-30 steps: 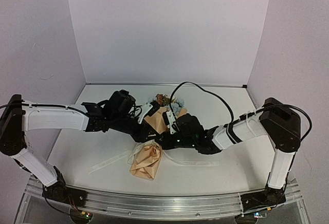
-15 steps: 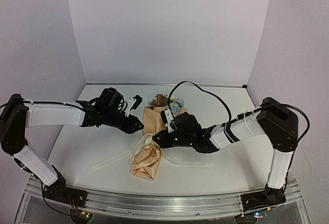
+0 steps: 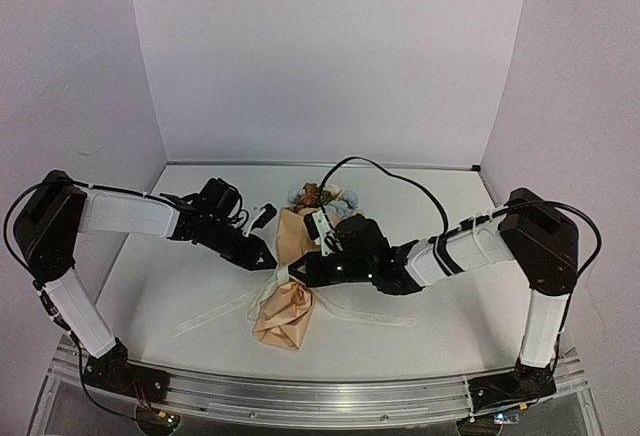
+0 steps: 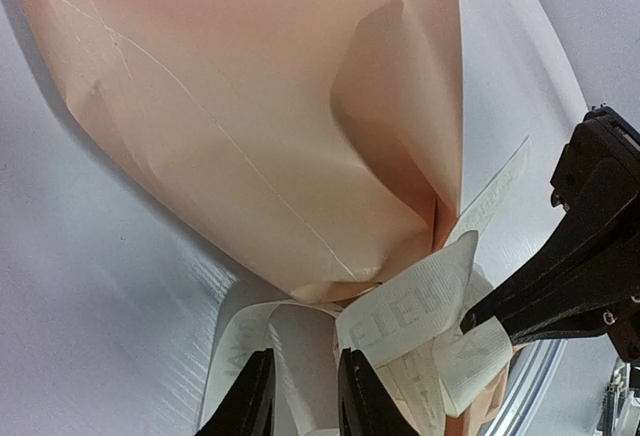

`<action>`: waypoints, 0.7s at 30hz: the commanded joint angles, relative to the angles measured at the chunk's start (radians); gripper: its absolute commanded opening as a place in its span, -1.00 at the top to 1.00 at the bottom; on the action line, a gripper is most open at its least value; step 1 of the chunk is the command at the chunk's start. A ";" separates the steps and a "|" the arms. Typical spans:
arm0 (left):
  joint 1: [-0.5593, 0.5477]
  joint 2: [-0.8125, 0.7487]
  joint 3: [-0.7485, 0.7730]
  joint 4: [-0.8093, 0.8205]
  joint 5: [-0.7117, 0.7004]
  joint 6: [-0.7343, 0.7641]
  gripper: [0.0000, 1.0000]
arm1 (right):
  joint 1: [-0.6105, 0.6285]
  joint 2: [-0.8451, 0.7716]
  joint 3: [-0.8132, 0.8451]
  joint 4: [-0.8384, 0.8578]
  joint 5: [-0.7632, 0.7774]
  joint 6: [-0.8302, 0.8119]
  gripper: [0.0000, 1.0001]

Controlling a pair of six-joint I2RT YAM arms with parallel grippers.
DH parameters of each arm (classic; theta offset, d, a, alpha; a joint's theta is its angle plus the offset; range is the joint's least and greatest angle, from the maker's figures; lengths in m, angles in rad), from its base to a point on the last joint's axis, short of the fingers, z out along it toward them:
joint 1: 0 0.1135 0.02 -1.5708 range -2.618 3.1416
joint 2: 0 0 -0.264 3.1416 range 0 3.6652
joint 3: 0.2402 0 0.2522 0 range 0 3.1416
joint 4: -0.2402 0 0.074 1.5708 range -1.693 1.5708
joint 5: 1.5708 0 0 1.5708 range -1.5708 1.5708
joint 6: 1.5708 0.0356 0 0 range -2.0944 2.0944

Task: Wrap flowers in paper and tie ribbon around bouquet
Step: Cross the ribbon over the folded bouquet.

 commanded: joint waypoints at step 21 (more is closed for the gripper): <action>0.005 0.032 0.057 0.003 0.116 0.045 0.46 | -0.001 0.063 -0.020 0.030 0.188 -0.063 1.00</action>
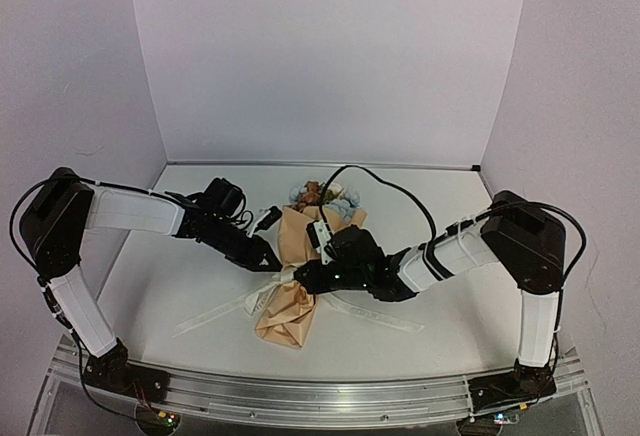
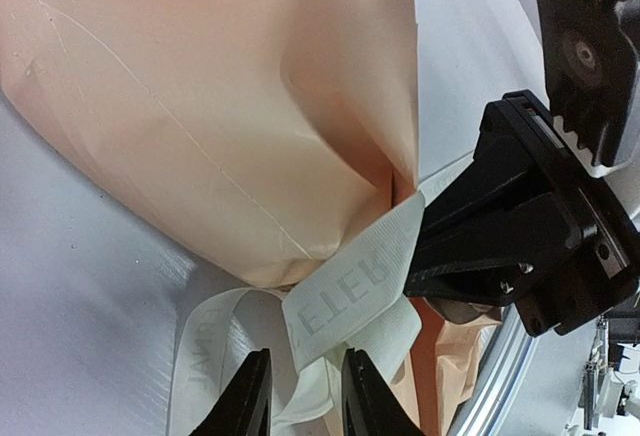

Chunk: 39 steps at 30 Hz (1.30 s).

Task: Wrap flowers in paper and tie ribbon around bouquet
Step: Cross the ribbon over the folded bouquet.

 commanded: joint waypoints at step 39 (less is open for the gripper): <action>-0.117 -0.043 0.072 0.031 -0.042 0.067 0.99 | -0.015 -0.041 0.003 0.019 0.057 -0.074 1.00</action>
